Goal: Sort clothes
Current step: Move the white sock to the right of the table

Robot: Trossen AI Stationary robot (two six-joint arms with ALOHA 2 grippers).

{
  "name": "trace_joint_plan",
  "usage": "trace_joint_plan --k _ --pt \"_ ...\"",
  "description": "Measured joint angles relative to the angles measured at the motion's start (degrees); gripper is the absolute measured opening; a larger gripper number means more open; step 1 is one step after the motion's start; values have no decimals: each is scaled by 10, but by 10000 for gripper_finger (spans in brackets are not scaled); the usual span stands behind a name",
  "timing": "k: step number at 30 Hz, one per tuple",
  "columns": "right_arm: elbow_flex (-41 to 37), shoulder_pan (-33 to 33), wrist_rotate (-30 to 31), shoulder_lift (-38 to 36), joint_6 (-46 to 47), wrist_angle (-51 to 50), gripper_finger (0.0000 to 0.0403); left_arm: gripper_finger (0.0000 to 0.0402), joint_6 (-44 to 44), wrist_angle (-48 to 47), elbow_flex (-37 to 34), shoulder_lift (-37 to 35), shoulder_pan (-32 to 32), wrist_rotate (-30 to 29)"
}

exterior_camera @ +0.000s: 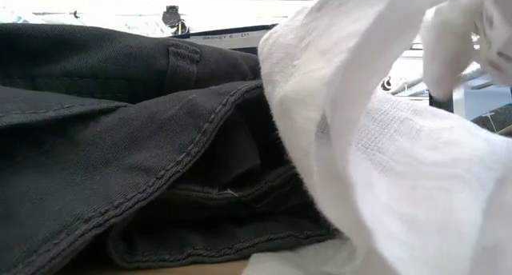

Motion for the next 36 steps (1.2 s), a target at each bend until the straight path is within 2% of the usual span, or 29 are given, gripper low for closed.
trace_joint_plan --k 3,9,13,22,25,31,36 --pt "0 -6 -7 -14 102 -115 0 178 -5 24 0 0 -10 -18" --pt "0 -21 -76 -14 309 -382 0 178 -14 41 0 0 -22 -28" --pt "0 -24 -138 -3 385 -459 0 178 -10 41 0 0 -22 -29" --pt "-19 -24 -136 71 379 -366 0 178 11 46 0 0 -22 -56" --pt "-47 -24 -158 112 370 -319 0 178 17 58 0 0 -22 -57" --pt "-40 -24 -199 193 342 -275 0 178 31 57 0 0 -22 -57" --pt "-39 -25 -234 204 276 -211 25 178 51 72 0 0 -21 -57"
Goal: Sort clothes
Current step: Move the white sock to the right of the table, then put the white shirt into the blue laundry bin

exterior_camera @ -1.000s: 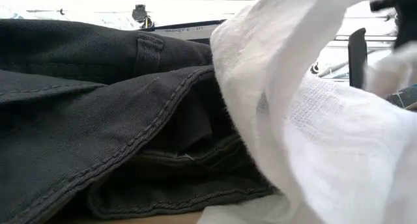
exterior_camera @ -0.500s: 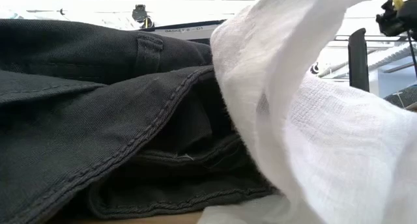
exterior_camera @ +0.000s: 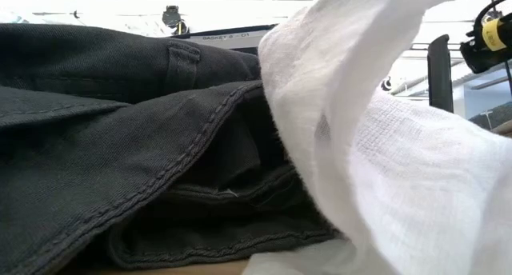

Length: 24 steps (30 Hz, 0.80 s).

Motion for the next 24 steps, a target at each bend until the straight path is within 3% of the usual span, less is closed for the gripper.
trace_joint_plan --k 9,15,20,24 --pt "70 -30 17 -34 -78 -45 92 178 13 35 0 0 4 0" --pt "134 -54 31 -46 -113 -80 113 178 14 35 0 0 4 0" --pt "177 -54 178 -46 -152 -40 114 178 41 83 -36 0 7 0" --pt "183 -54 279 -46 -249 92 114 178 42 126 -99 0 25 3"
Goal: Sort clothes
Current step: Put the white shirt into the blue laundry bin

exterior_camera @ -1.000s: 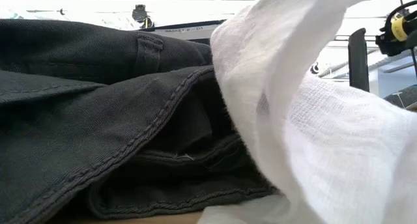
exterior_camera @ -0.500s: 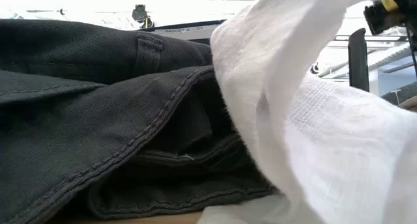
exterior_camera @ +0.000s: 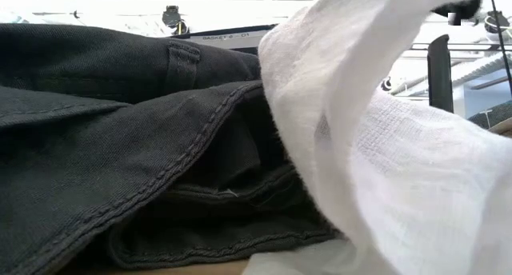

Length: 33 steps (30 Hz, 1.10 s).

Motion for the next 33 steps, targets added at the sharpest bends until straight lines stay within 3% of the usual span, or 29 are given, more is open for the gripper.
trace_joint_plan --k 4,9,13,17,22,27,33 --pt "-22 0 26 15 -148 210 114 178 -1 34 -64 -3 37 9" --pt "-26 0 19 71 -265 353 114 178 16 169 -138 -19 109 107" --pt "-27 0 19 115 -282 363 114 178 -1 235 -170 -21 168 169" --pt "-27 0 17 151 -282 362 114 178 -34 253 -193 -20 216 180" --pt "-28 -1 8 175 -282 359 114 178 -46 296 -199 -18 237 191" --pt "-28 0 1 177 -278 352 114 178 -34 359 -199 -5 245 261" --pt "-28 0 2 176 -270 352 114 178 -46 366 -199 29 249 224"
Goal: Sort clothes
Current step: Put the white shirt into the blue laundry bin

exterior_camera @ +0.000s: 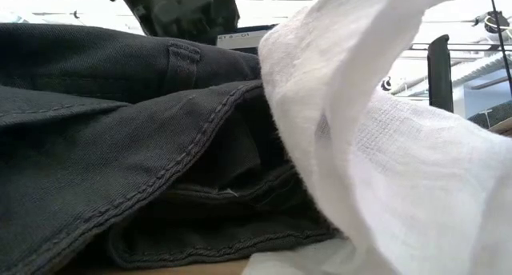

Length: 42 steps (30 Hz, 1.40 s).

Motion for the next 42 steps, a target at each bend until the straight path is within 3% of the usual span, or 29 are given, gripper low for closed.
trace_joint_plan --k 6,12,21,28,34,42 --pt "0 0 1 0 5 1 114 156 35 48 0 37 -8 21" --pt "0 0 3 0 5 1 114 18 67 47 0 39 -24 1" --pt "0 4 3 0 5 2 114 5 108 40 42 -19 -50 -3" --pt "18 30 3 -4 -7 1 114 3 125 40 70 -139 -71 -9" --pt "50 82 3 -19 -54 0 114 2 139 43 80 -256 -102 -49" --pt "72 158 7 -46 -92 0 114 2 165 169 111 -368 -134 -62"
